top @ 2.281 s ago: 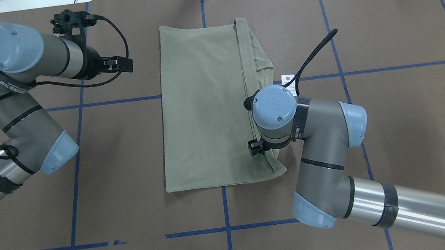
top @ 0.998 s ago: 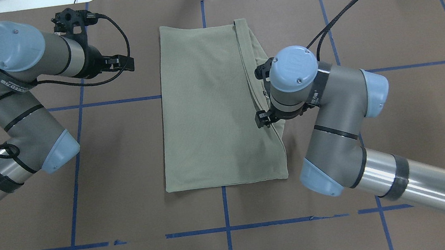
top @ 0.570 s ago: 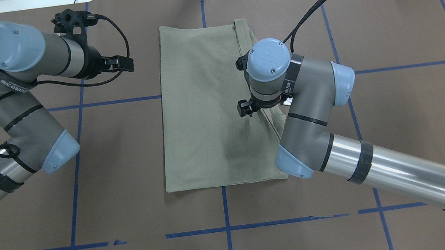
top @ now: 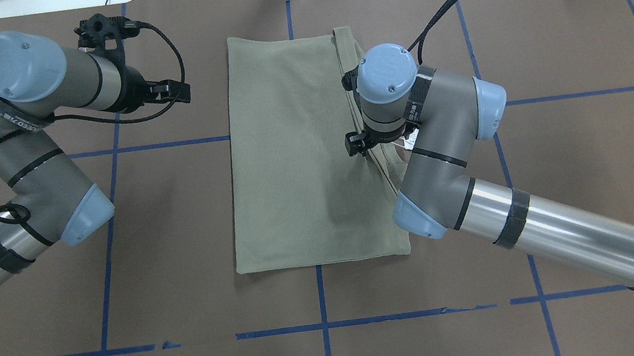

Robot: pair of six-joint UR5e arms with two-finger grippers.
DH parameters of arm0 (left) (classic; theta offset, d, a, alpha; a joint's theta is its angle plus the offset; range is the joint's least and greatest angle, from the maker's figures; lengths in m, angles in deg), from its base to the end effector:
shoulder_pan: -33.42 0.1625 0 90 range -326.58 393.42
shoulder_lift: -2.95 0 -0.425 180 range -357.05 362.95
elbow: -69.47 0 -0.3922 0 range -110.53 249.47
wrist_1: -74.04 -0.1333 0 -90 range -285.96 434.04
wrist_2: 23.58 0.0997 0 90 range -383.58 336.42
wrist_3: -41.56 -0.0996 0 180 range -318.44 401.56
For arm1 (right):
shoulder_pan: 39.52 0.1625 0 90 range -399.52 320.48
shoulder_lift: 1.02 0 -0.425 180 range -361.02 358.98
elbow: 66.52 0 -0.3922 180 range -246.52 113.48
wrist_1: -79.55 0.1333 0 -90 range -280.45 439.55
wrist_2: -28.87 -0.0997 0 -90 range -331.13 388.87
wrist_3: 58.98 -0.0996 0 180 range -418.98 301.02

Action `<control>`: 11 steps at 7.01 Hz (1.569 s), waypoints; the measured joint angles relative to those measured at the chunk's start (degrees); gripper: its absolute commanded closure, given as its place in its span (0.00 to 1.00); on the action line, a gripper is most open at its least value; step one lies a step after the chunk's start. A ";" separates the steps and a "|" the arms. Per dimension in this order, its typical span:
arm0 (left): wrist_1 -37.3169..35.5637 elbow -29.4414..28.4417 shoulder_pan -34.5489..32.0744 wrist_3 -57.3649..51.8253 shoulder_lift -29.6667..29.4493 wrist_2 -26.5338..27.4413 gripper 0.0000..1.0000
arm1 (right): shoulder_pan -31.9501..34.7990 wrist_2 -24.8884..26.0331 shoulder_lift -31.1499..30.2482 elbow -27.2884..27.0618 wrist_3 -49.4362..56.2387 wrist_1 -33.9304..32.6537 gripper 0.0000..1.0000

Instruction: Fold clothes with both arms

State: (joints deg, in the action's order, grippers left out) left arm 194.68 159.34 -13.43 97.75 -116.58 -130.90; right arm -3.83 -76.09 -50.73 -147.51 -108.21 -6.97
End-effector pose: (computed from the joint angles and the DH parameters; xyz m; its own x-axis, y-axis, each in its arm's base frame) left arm 0.3917 -0.5694 0.3009 0.5732 0.1653 -0.8026 0.2421 0.9016 0.3586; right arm -0.5438 -0.5231 0.3053 0.7953 -0.2055 0.5703 0.0994 0.9723 0.2117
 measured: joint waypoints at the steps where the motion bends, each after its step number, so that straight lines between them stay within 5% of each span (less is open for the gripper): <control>1: 0.04 0.01 0.00 0.16 -0.14 0.00 0.00 | 0.50 -0.15 -0.47 0.01 0.59 -0.07 0.00; 7: -0.32 0.87 0.01 0.58 -1.27 -0.12 0.00 | 7.95 -2.71 -2.32 1.20 9.93 0.42 0.00; 11: -0.49 1.66 -0.24 0.44 -1.22 -0.09 0.00 | 8.38 -2.49 11.89 21.50 10.18 8.60 0.00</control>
State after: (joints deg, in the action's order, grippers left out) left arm 194.19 161.00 -13.68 98.19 -117.80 -130.99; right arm 4.55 -78.58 -38.83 -126.00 -98.03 1.63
